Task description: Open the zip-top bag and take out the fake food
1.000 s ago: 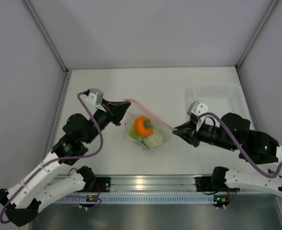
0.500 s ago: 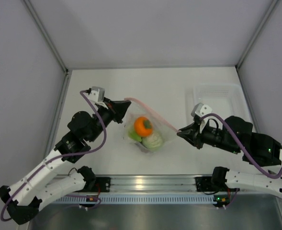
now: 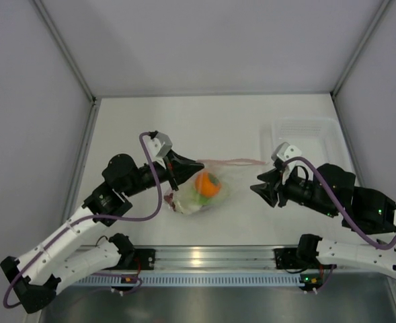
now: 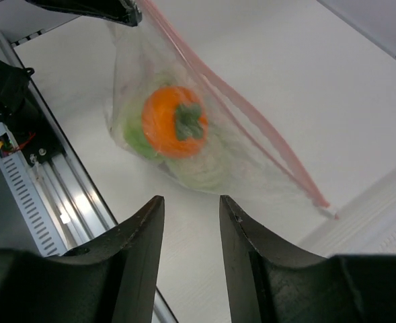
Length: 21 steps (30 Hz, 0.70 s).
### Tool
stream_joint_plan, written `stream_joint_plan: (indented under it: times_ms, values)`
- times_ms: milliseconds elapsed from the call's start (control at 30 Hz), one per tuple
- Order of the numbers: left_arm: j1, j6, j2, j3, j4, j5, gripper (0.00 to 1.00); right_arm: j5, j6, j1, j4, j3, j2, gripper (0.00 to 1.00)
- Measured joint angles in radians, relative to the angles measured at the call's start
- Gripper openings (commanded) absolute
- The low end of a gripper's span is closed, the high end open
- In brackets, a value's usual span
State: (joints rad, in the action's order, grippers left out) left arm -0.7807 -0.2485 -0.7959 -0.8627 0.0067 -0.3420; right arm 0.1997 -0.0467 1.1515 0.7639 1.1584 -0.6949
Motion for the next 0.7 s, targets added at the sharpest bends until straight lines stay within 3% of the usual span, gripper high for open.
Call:
stream_joint_plan:
  times_ms: [500, 700]
  values:
    - [0.0, 0.039, -0.079, -0.003, 0.047, -0.208, 0.0, 0.22, -0.003, 0.0, 0.0, 0.031, -0.07, 0.45]
    - [0.0, 0.073, -0.153, -0.088, -0.002, -0.263, 0.0, 0.306, -0.027, -0.003, -0.009, 0.069, -0.114, 0.47]
